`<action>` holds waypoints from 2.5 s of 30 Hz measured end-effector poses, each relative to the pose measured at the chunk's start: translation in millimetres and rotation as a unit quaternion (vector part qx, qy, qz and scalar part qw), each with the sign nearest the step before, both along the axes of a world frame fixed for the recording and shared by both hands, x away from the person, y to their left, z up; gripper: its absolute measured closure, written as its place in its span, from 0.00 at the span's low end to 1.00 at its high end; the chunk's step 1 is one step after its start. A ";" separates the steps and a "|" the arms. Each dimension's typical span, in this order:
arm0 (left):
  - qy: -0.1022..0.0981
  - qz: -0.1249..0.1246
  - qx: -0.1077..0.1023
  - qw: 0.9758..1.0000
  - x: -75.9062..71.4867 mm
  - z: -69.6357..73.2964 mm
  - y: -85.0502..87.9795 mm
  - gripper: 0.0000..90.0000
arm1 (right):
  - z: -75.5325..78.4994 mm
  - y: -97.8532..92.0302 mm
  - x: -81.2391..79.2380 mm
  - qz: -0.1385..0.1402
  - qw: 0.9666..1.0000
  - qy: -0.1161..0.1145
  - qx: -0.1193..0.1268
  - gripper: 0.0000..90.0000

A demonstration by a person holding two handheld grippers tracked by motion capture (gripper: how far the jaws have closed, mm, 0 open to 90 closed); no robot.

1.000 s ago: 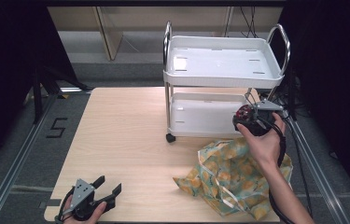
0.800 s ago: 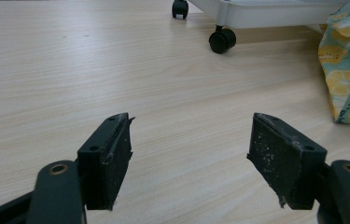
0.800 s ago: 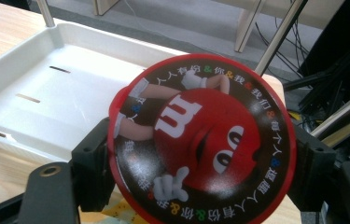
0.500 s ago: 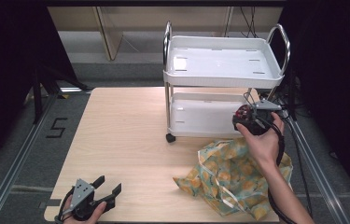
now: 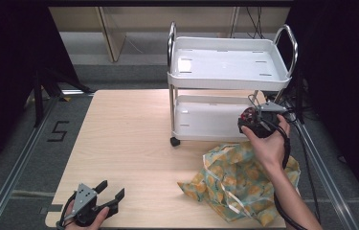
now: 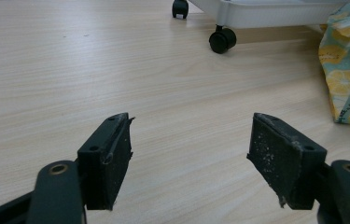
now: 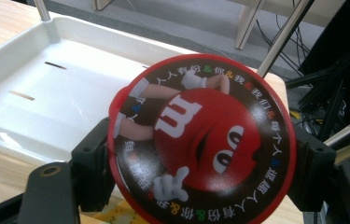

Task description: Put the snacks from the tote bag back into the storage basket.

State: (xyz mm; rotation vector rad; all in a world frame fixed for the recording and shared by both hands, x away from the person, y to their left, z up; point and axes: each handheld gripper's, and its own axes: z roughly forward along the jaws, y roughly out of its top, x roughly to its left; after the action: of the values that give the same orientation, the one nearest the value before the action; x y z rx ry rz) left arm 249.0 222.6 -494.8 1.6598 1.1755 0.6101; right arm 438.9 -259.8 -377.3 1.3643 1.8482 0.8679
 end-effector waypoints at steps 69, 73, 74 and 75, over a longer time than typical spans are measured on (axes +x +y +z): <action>0.001 -0.001 -0.003 1.000 0.5 -0.1 -0.4 0.32 | -16.3 5.0 20.2 -0.004 0.999 0.039 -0.002 0.30; 0.002 0.001 -0.002 1.000 0.4 0.1 -0.4 0.32 | -18.7 5.1 22.5 -0.004 0.999 0.033 -0.011 0.30; 0.002 0.001 -0.002 1.000 0.4 0.1 -0.3 0.32 | -18.9 6.3 21.9 -0.010 0.999 0.034 -0.009 0.30; 0.003 0.002 -0.002 1.000 0.5 0.0 -0.5 0.32 | -19.7 6.6 22.6 -0.007 0.999 0.032 -0.009 0.30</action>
State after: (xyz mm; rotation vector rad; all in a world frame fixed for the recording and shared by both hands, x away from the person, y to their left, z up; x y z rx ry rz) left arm 249.5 222.2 -494.9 1.6573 1.1838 0.6066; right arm 461.5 -253.2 -396.9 1.4076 1.8873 0.8082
